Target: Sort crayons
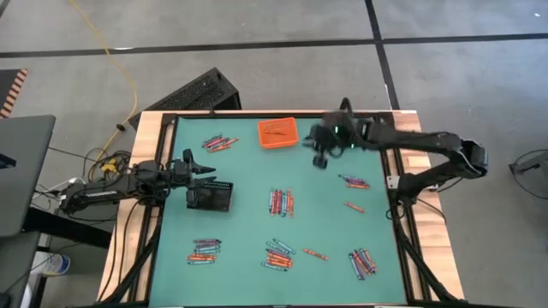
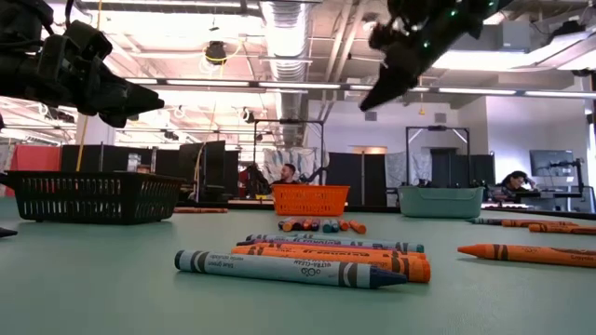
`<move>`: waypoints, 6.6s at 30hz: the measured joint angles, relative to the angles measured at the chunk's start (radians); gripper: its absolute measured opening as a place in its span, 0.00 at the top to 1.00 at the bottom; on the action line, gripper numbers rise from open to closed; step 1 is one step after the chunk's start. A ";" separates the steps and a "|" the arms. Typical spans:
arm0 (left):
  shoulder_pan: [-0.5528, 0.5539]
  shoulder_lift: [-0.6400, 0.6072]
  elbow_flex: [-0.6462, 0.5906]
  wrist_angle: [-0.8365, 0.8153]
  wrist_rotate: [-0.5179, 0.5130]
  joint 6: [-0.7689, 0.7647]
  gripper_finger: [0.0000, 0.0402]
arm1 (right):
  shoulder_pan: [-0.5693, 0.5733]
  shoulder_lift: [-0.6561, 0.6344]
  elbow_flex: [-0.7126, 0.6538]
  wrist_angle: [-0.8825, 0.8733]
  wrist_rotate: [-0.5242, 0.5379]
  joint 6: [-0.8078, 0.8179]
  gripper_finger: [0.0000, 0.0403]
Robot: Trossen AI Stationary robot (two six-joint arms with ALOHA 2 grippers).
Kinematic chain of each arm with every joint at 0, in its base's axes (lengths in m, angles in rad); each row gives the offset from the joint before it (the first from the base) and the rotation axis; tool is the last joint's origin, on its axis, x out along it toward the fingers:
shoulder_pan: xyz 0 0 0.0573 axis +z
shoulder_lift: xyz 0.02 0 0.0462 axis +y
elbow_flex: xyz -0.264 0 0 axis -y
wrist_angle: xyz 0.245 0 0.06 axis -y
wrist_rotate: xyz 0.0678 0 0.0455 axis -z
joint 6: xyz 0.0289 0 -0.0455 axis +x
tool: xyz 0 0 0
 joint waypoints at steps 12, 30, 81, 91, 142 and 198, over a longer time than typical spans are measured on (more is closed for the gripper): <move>0.000 0.000 0.000 0.000 0.000 0.000 0.71 | 0.381 0.006 -0.085 0.234 0.021 -0.166 0.82; 0.000 0.000 0.000 0.058 0.012 -0.316 0.71 | 0.410 0.016 -0.421 0.893 0.036 -0.322 0.82; -0.866 1.452 0.870 -0.812 -0.095 -0.937 0.71 | 0.426 -0.008 -0.450 0.780 0.035 -0.022 0.82; -0.868 1.514 0.870 -0.839 -0.026 -0.930 0.71 | 0.451 -0.008 -0.450 0.759 0.035 0.010 0.82; -0.740 1.282 0.814 -0.838 -0.171 -0.709 0.96 | 0.450 -0.008 -0.450 0.750 0.039 0.010 0.82; -0.375 1.211 1.031 -0.780 -0.241 -0.182 0.83 | 0.450 -0.007 -0.450 0.727 0.036 0.017 0.82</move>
